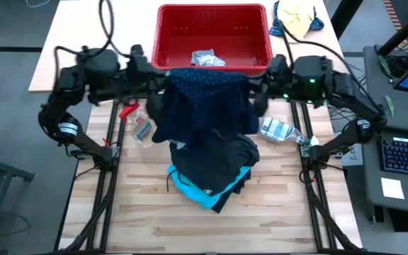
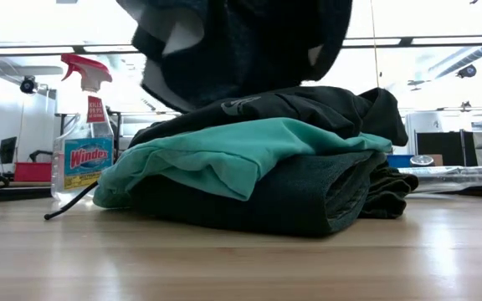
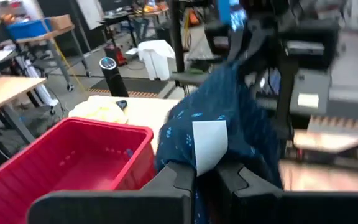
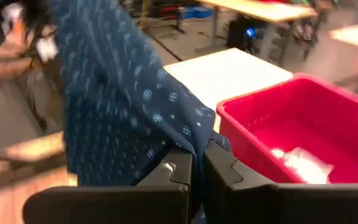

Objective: Fold Laundry from Bin
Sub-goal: Fold the blue polo shirt

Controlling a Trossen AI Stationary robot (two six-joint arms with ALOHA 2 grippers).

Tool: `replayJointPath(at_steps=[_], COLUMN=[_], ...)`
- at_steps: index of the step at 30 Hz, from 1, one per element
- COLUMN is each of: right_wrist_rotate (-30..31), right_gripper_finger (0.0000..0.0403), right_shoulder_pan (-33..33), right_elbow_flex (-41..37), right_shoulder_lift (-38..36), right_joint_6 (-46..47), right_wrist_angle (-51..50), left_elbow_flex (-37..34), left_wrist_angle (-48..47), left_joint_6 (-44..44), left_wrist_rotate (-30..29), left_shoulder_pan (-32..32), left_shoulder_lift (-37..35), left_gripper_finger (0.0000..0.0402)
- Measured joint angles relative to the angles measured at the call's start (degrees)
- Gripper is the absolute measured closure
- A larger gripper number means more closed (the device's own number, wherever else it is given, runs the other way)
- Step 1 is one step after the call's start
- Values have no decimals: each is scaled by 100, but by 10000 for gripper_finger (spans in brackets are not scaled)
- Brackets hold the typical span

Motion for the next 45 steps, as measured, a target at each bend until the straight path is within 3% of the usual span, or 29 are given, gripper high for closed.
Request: replayJointPath(at_steps=[3, 8, 11, 18, 24, 31, 35, 45], right_wrist_rotate=[-112, -680, -667, -598, -589, -748, -950, -1191], right_gripper_finger=[394, 394, 394, 394, 394, 390, 368, 257], right_shoulder_pan=[-25, -16, -19, -45, -47, -1, 8, 10], right_elbow_flex=[-9, -15, -18, -25, -25, -18, -25, -31], right_shoulder_lift=[237, 577, 705, 880, 919, 869, 825, 935], right_joint_6=[822, 1403, 1623, 2007, 1803, 556, 97, 108], right_wrist_angle=[645, 1398, 1398, 1251, 1272, 799, 508, 248], left_elbow_flex=[-2, -14, -15, -15, -15, -20, -20, -20], left_wrist_angle=[221, 168, 296, 721, 724, 513, 253, 136], left_joint_6=[-308, -505, -597, -1126, -1236, -1057, -1041, -849], left_wrist_rotate=[20, 280, 636, 726, 580, 536, 398, 548], left_shoulder_pan=[15, -13, -13, 29, 78, 78, 92, 89], left_shoulder_lift=[287, 869, 1143, 1409, 1429, 1429, 1427, 1443], left_gripper_finger=[401, 400, 392, 354, 286, 236, 253, 377])
